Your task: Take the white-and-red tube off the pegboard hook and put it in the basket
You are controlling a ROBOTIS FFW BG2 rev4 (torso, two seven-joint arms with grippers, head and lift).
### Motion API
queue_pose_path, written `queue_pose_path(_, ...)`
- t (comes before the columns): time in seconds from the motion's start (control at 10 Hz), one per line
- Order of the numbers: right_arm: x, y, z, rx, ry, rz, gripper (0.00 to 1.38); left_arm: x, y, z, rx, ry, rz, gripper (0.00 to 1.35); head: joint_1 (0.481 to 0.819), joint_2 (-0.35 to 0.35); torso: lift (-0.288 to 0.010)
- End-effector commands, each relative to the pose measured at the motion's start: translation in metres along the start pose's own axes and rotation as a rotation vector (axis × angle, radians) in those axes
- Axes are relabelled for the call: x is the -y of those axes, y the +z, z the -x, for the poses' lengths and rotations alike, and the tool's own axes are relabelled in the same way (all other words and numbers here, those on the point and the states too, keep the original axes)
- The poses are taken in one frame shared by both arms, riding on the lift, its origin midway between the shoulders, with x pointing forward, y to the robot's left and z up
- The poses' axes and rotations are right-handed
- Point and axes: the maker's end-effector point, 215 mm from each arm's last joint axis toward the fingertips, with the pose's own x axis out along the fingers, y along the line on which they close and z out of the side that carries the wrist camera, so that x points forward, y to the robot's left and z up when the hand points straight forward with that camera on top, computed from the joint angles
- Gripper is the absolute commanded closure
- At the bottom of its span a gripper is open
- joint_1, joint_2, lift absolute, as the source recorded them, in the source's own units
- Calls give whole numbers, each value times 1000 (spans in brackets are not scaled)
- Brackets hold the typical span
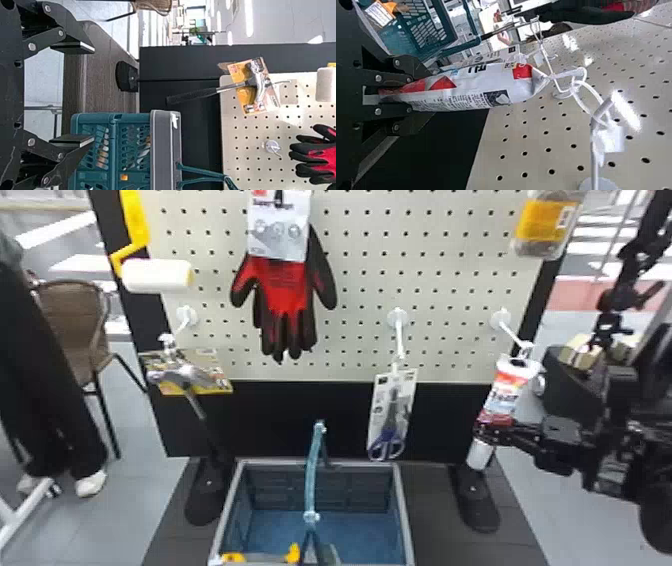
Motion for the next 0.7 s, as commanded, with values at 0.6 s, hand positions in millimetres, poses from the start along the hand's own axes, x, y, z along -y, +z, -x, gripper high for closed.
queue_pose_path(0.6, -27, 47, -28, 78, 28, 91, 1038, 3, -1, -1, -5, -4, 0, 476, 549, 0, -100)
